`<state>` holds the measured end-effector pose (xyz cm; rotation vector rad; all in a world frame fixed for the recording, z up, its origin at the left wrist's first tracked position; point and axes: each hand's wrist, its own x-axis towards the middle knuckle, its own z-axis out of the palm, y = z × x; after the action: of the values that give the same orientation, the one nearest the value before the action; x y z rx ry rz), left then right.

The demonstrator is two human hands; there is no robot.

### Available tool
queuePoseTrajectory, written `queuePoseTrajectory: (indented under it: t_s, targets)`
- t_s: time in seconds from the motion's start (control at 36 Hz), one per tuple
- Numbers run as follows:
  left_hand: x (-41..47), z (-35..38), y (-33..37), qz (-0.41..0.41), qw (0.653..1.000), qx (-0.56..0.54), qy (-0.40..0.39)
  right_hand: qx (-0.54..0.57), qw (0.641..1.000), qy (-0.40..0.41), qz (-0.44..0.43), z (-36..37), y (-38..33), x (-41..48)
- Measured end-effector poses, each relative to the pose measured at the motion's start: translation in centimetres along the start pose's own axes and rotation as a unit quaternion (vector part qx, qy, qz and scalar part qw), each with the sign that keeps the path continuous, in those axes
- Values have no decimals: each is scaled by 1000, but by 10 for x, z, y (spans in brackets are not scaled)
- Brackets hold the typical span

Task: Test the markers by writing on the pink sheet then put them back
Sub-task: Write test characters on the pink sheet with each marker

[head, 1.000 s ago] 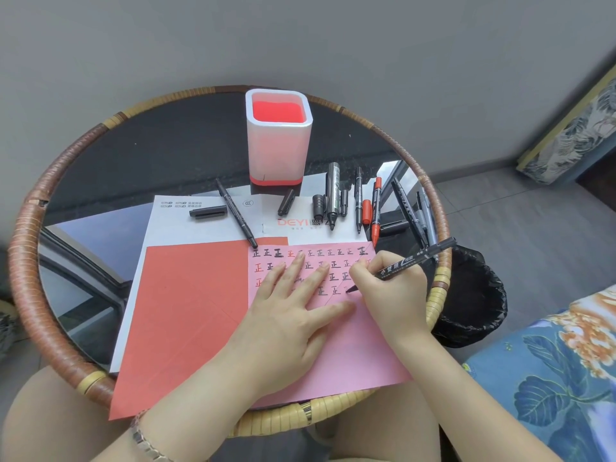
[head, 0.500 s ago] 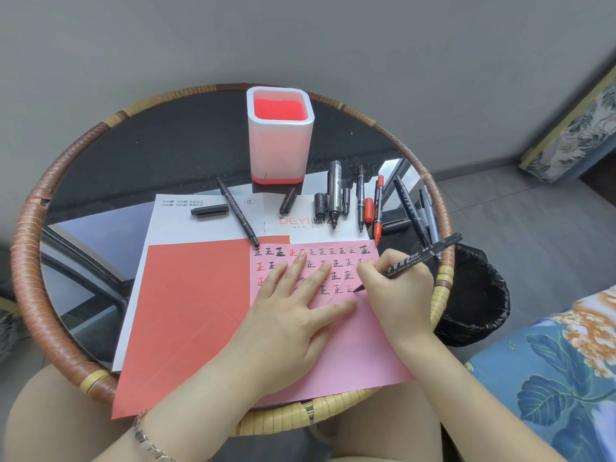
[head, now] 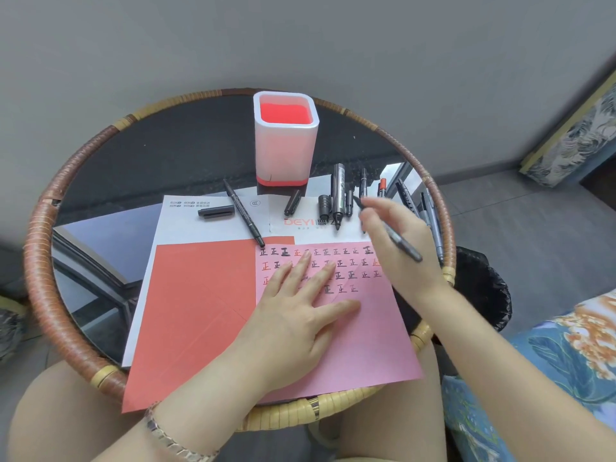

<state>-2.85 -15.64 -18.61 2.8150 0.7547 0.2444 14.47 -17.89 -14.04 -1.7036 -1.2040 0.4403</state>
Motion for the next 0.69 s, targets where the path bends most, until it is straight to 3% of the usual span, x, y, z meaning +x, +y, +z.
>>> queuePoseTrajectory:
  t_s: [0.11, 0.22, 0.39, 0.53, 0.61, 0.69]
  targets:
    - [-1, 0, 0, 0, 1000, 7, 5, -131, 987, -24, -91, 2, -19, 30]
    - [0, 2, -1, 5, 1000, 16, 17, -311, 935, -54, -160, 16, -22, 57]
    - [0, 3, -1, 9, 1000, 17, 21, -444, 875, -131, -144, 45, -16, 69]
    - [-1, 3, -1, 8, 1000, 14, 26, -373, 909, -123, -141, 46, -6, 71]
    - [-2, 4, -1, 9, 1000, 9, 26, -286, 952, -73, -83, 33, -5, 75]
    - [-2, 3, -1, 11, 1000, 6, 25, -263, 963, -64, -6, 18, -4, 83]
